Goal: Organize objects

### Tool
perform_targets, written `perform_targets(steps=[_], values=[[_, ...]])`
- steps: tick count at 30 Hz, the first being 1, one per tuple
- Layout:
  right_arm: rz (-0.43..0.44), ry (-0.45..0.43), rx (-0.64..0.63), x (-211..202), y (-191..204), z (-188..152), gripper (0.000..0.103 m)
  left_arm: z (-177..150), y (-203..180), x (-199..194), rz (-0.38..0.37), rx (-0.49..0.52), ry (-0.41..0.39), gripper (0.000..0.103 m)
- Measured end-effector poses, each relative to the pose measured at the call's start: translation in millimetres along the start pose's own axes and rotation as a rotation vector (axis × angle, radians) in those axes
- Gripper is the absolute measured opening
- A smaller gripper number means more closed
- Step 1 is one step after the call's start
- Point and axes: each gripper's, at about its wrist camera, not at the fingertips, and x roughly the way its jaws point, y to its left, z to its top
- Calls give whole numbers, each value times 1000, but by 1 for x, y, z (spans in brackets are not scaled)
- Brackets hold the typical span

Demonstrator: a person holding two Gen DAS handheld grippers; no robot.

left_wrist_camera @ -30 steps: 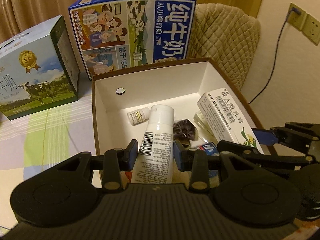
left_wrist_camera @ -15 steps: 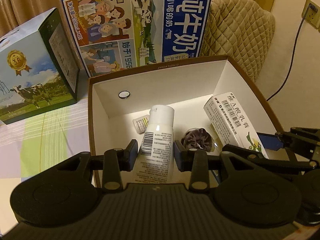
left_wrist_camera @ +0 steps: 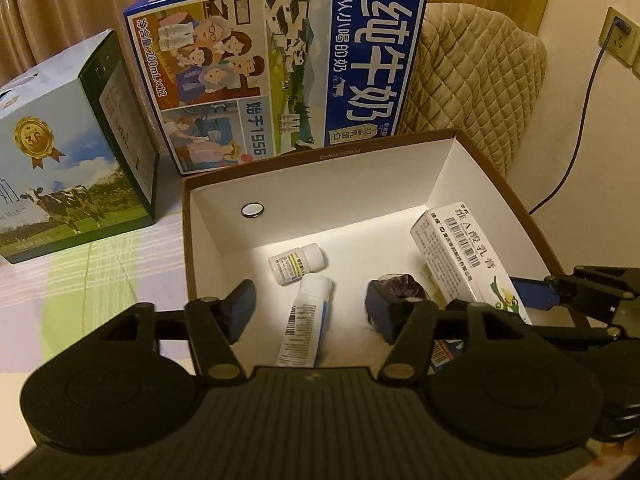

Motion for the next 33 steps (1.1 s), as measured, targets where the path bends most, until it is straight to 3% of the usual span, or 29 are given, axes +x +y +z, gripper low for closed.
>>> perform_targets(steps=[8, 12, 26, 33], values=[[-12, -54, -23, -3, 5, 3, 36, -2, 4, -7, 0, -10, -8, 62], [-8, -46, -9, -6, 4, 2, 36, -2, 6, -12, -11, -22, -14, 70], [11, -58, 21, -37, 8, -10, 37, -13, 5, -37, -30, -33, -31, 77], [32, -70, 45, -61, 12, -22, 45, -29, 7, -61, -47, -58, -42, 86]])
